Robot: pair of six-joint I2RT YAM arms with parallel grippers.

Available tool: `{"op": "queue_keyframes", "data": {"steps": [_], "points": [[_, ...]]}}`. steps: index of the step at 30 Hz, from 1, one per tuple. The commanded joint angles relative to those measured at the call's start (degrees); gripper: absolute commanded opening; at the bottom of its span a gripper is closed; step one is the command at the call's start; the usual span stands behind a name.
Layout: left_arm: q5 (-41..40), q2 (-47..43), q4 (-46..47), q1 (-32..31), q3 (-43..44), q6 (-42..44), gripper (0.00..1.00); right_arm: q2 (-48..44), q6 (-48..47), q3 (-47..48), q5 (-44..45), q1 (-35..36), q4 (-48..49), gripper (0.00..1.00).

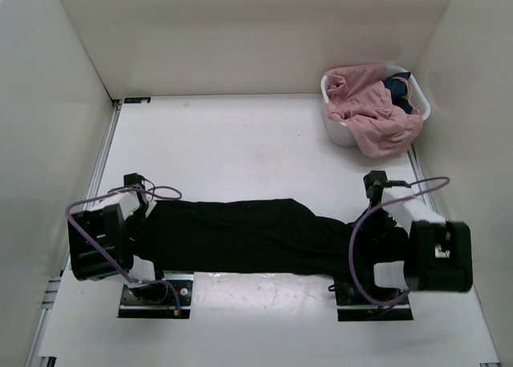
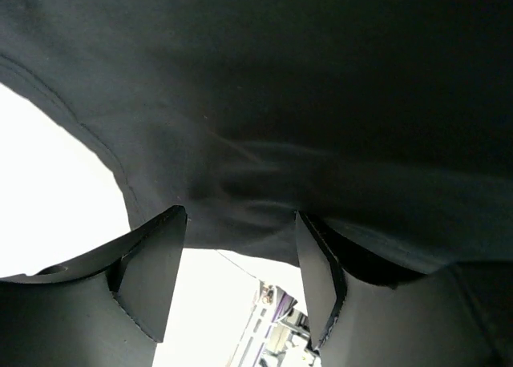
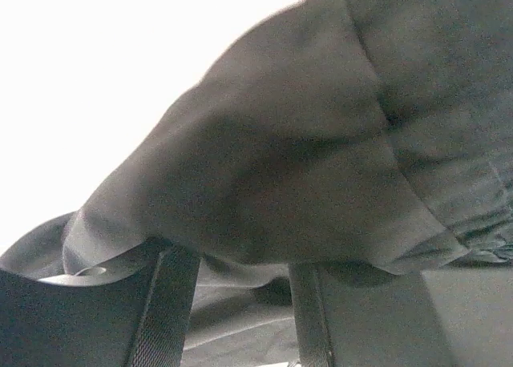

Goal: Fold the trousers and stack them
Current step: Fold the trousers

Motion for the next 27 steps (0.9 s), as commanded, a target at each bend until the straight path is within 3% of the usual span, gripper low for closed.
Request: {"op": "queue_keyframes", "data": {"steps": [1, 9, 14, 18, 20, 25, 27], "points": [[3.20, 2.94, 6.83, -1.34, 3.17, -5.13, 0.68, 7.92, 0.81, 4.07, 8.37, -0.84, 9.50, 0.50], [3.83, 9.53, 6.83, -3.11, 12.66, -8.39, 0.69, 25.05, -2.97, 26.83, 13.48, -0.84, 9.60, 0.50], [3.30, 13.23, 6.83, -3.11, 13.99, -8.91, 0.69, 28.95, -5.68, 33.80, 12.87, -1.36, 7.22, 0.51], [3.82, 13.76, 6.83, -3.11, 13.99, -8.91, 0.69, 23.43, -10.42, 33.80, 5.85, -1.36, 7.22, 0.65], [3.83, 13.15, 6.83, -3.11, 13.99, -8.91, 0.70, 16.78, -11.15, 31.70, 4.87, -1.89, 6.43, 0.77], [4.88, 10.52, 6.30, -3.11, 12.15, -9.44, 0.71, 1.03, -11.15, 24.14, 2.49, -9.52, 3.09, 0.88], [4.88, 9.81, 5.69, -3.11, 11.62, -10.05, 0.71, -0.93, -11.15, 21.77, 2.49, -10.94, -0.24, 0.91]]}}
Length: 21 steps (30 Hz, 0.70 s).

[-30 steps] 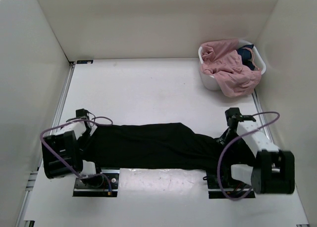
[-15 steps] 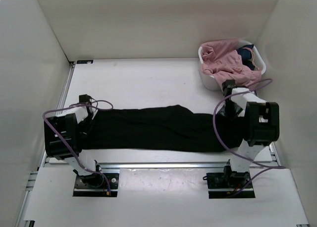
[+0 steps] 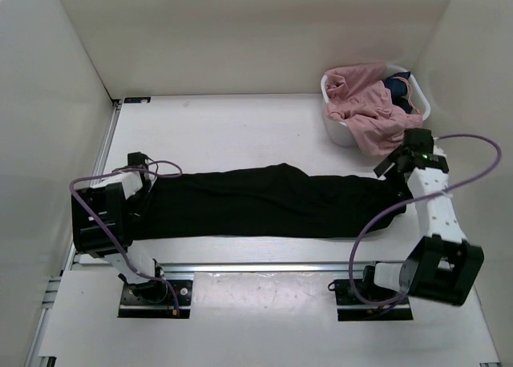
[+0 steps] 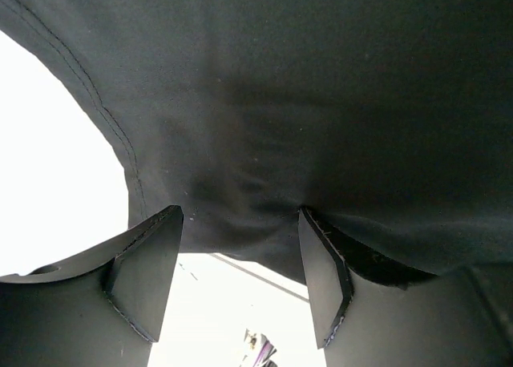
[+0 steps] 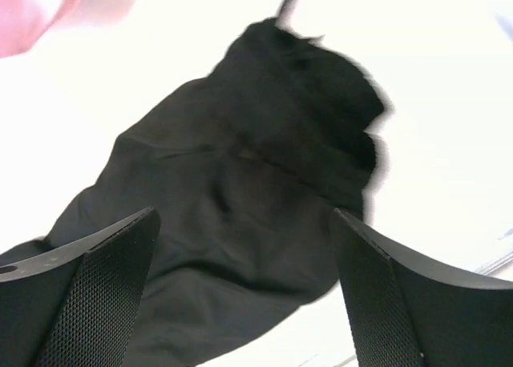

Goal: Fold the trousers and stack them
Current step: Fold the trousers

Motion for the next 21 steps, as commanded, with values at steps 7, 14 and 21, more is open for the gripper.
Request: {"op": "queue_keyframes", "data": {"steps": [7, 14, 21], "points": [[5.01, -3.05, 0.04, -0.40, -2.31, -3.04, 0.71, -0.18, -1.66, -12.14, -7.30, -6.68, 5.24, 0.94], [5.01, -5.33, -3.21, -0.40, -1.25, -4.88, 0.72, 12.93, -0.61, -13.46, -6.44, -8.79, 13.26, 0.95], [4.49, -5.95, -4.88, -0.40, -0.20, -4.89, 0.72, 19.44, 0.79, -13.46, -5.99, -10.63, 18.36, 0.70]]}}
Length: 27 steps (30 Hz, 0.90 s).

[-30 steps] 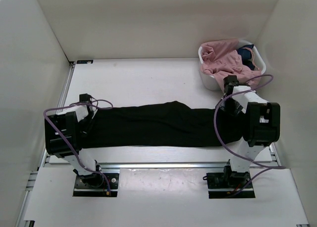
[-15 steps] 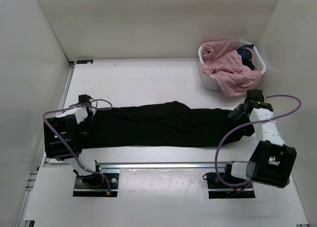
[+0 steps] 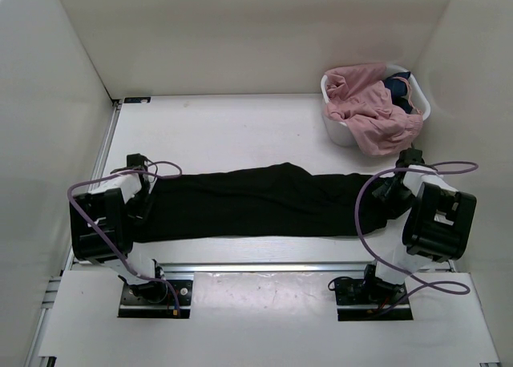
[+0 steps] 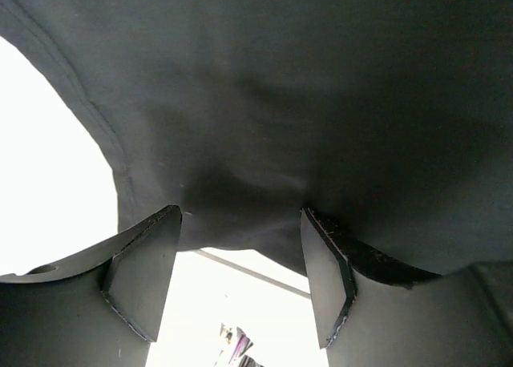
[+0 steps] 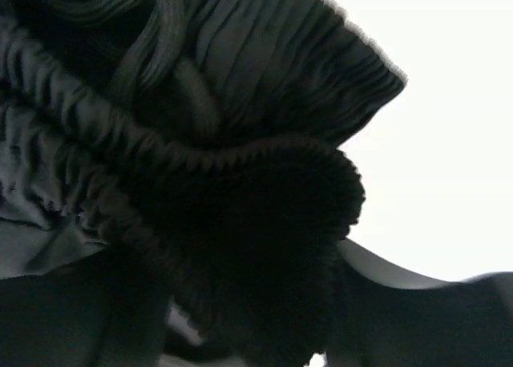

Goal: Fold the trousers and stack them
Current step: Fold the trousers

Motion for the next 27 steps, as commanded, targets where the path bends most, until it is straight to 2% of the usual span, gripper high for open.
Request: {"op": "queue_keyframes", "data": {"steps": [1, 2, 4, 5, 8, 11, 14, 19, 21, 22, 24, 25, 27], "points": [[1.80, -3.24, -1.19, -0.33, 0.87, -1.15, 0.72, 5.19, 2.28, -2.78, 0.06, -1.39, 10.14, 0.60], [1.80, -3.25, -1.80, -0.33, 0.87, -0.46, 0.72, 5.20, 2.81, -3.56, -0.55, -2.18, 11.63, 0.41], [1.80, -3.25, -1.80, -0.86, 0.87, 0.07, 0.72, 4.67, 2.81, -3.57, 0.06, -2.79, 12.60, 0.26], [1.80, -2.64, -1.80, -0.86, 0.87, 0.08, 0.72, 4.67, 2.81, -4.09, 0.06, -2.80, 13.31, 0.16], [2.85, -2.11, -2.33, -1.56, 2.01, 1.13, 0.72, 5.28, 2.81, -3.40, -1.42, -4.29, 12.36, 0.00], [3.38, -1.50, -4.17, -2.70, 4.82, 1.13, 0.74, 6.16, 2.81, -2.08, -2.13, -5.87, 12.35, 0.00], [4.79, -0.96, -8.21, -2.71, 7.89, 1.13, 0.74, 5.64, 3.52, -0.85, 1.63, -6.40, 9.63, 0.00], [5.32, -0.35, -11.03, -2.71, 13.26, 2.36, 0.75, -0.86, 2.38, 4.93, 10.32, -5.27, 1.38, 0.00], [5.84, -0.35, -11.03, -2.71, 14.49, 2.97, 0.76, -4.80, 2.37, 7.23, 16.64, -0.97, -2.49, 0.00], [6.45, -0.35, -11.03, -2.71, 14.50, 2.98, 0.76, -6.30, 2.37, 8.46, 24.24, 3.48, -6.51, 0.00], [6.98, -0.35, -11.03, -2.71, 14.50, 4.29, 0.76, -11.75, 2.37, 11.97, 33.76, 9.30, -10.31, 0.00], [7.86, -0.35, -9.55, -2.71, 12.76, 4.82, 0.76, -13.51, 3.33, 13.29, 38.86, 16.46, -14.94, 0.00], [11.18, -0.35, -7.88, -2.71, 10.29, 6.75, 0.76, -17.47, 7.70, 18.54, 51.05, 25.28, -20.84, 0.00]]}}
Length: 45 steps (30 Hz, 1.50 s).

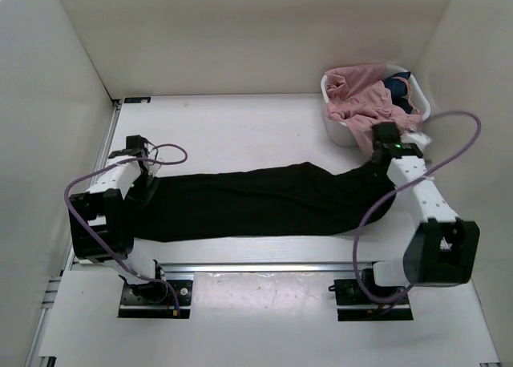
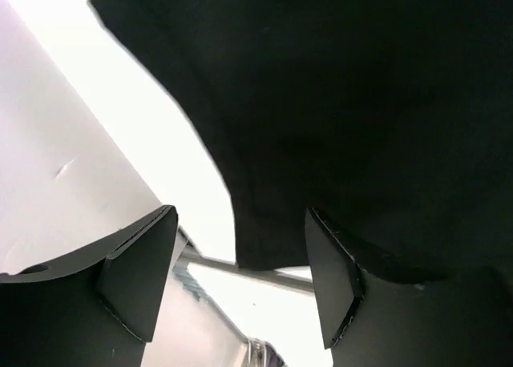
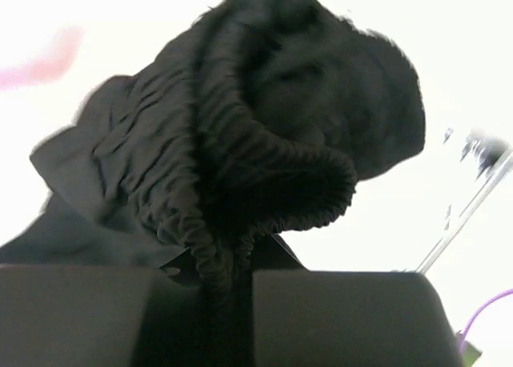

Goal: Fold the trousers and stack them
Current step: Fold the trousers

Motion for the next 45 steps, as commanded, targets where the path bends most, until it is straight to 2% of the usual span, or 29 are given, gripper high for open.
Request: {"op": "queue_keyframes", "data": {"steps": [1, 2, 3, 4, 5, 6, 10, 11, 12, 13, 14, 18, 20, 23, 28, 31, 32, 34, 35, 36, 37, 40, 43, 45], "points": [[5.87, -1.02, 2.09, -0.15, -5.09, 3.43, 0.76, -7.08, 5.96, 10.18, 25.46, 14.88, -14.54, 0.00], [5.88, -1.03, 4.54, -0.15, -6.34, 3.44, 0.76, -6.29, 8.32, 12.37, 26.87, 23.28, -21.71, 0.00], [5.88, -0.42, 5.35, -0.15, -7.31, 3.44, 0.76, -4.89, 12.00, 14.75, 27.84, 26.32, -26.57, 0.00], [6.49, 0.11, 5.35, -0.15, -7.93, 4.05, 0.76, -3.31, 22.74, 17.03, 27.85, 28.79, -31.92, 0.00], [6.49, 1.16, 6.14, -0.15, -7.94, 4.05, 0.75, -0.86, 26.42, 19.32, 26.55, 29.68, -38.59, 0.00], [7.10, 1.17, 6.15, -0.15, -8.46, 4.05, 0.75, -0.23, 28.11, 19.34, 26.53, 31.26, -39.27, 0.00], [7.72, 2.31, 7.54, -0.15, -8.46, 4.05, 0.75, 4.68, 29.08, 21.78, 27.06, 48.18, -33.04, 0.00], [7.72, 3.71, 7.55, -0.15, -8.46, 4.05, 0.75, 10.79, 30.57, 24.32, 26.36, 50.41, -33.03, 0.00], [7.72, 4.50, 7.55, -0.15, -7.68, 4.05, 0.75, 14.77, 33.02, 27.66, 26.36, 52.61, -37.47, 0.00], [6.94, 5.29, 7.55, -0.15, -7.15, 3.45, 0.75, 19.16, 36.35, 36.30, 26.36, 56.63, -40.30, 0.00], [6.32, 6.00, 7.55, -0.15, -6.62, 2.57, 0.75, 26.25, 34.56, 39.78, 26.36, 58.59, -40.33, 0.00], [5.80, 9.68, 7.55, -0.15, -5.39, 1.86, 0.75, 35.89, 38.67, 49.91, 22.93, 67.73, -40.33, 0.00], [5.18, 10.22, 7.55, -0.15, -4.86, 1.33, 0.73, 40.20, 38.67, 53.68, 21.01, 68.36, -40.33, 0.00], [5.18, 10.22, 7.55, -0.15, -4.86, 1.33, 0.73, 43.81, 34.22, 55.38, 21.00, 70.90, -36.21, 0.00], [5.18, 9.17, 7.55, -0.15, -4.86, 0.80, 0.73, 46.53, 28.22, 54.51, 16.17, 73.55, -26.72, 0.00], [4.65, 9.17, 7.55, -0.15, -4.86, 0.80, 0.73, 47.06, 22.78, 53.35, 13.44, 73.55, -23.29, 0.19], [4.65, 9.17, 7.03, -0.15, -4.86, 0.28, 0.73, 47.06, 20.67, 52.83, 12.83, 73.55, -20.58, 0.34], [4.65, 9.17, 7.02, -0.15, -4.86, 0.28, 0.73, 46.54, 12.27, 53.70, 11.68, 74.24, -17.23, 0.49], [4.65, 8.56, 7.02, -0.15, -4.86, -0.25, 0.73, 46.54, 9.43, 54.40, 11.68, 74.77, -14.34, 0.64], [4.65, 8.55, 6.33, -0.15, -4.25, -0.25, 0.73, 45.32, 6.01, 55.02, 11.68, 76.08, -12.31, 0.69], [4.65, 8.03, 5.71, -0.15, -4.25, -0.77, 0.73, 44.70, -2.29, 55.81, 11.16, 76.88, -10.03, 0.72], [4.65, 6.72, 5.09, -0.15, -2.23, -2.00, 0.75, 41.01, -17.86, 55.21, 4.93, 80.92, -1.41, 0.76], [4.65, 4.78, 3.95, -0.15, -0.12, -3.23, 0.76, 36.36, -19.78, 52.49, 0.09, 82.34, 0.27, 0.76], [4.12, 2.42, 3.33, -0.15, 1.81, -3.85, 0.76, 31.10, -16.71, 45.29, -1.07, 82.34, 1.76, 0.73]]}}
